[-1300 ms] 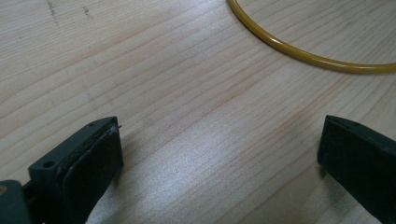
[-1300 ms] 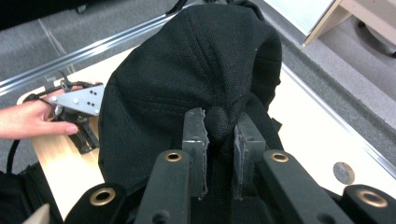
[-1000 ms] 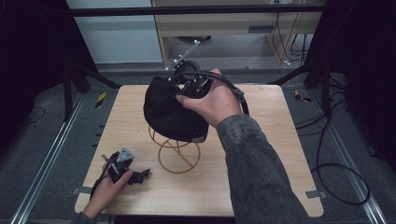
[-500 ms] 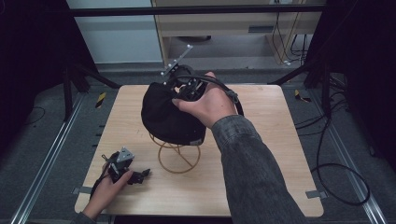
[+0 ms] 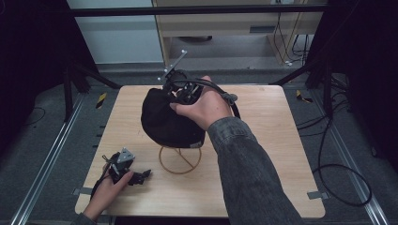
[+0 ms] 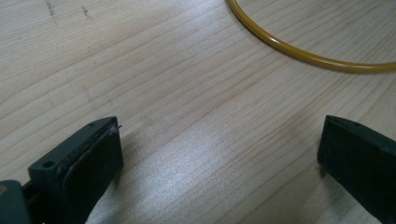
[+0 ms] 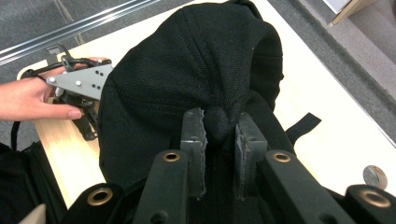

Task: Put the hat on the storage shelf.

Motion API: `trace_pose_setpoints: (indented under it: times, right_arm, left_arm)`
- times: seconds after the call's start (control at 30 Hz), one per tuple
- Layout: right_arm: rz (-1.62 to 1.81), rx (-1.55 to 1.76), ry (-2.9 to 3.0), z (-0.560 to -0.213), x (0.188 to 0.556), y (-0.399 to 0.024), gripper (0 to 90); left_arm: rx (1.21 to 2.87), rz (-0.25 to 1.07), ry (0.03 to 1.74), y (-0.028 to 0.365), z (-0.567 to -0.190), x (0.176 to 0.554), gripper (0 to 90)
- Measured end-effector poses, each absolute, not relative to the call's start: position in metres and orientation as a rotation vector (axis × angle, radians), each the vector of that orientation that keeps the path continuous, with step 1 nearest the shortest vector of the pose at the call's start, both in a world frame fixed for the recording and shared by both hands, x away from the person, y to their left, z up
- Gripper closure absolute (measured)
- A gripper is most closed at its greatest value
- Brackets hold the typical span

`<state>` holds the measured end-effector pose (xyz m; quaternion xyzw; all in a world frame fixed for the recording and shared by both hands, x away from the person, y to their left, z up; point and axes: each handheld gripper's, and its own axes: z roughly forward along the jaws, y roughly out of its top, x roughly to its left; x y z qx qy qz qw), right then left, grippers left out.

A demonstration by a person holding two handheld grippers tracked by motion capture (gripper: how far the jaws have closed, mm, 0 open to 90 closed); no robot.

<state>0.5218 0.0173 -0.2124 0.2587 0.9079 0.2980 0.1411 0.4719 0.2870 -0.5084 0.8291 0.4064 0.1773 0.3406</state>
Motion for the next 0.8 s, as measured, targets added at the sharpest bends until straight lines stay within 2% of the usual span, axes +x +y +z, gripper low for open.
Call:
trace_pose_setpoints:
  times: [0.8]
  right_arm:
    - [0.829, 0.750, 2.644, -0.2184, 0.5254, 0.0247, 76.4]
  left_arm:
    - [2.159, 0.460, 1.054, 0.2872, -0.5084, 0.4721, 0.0]
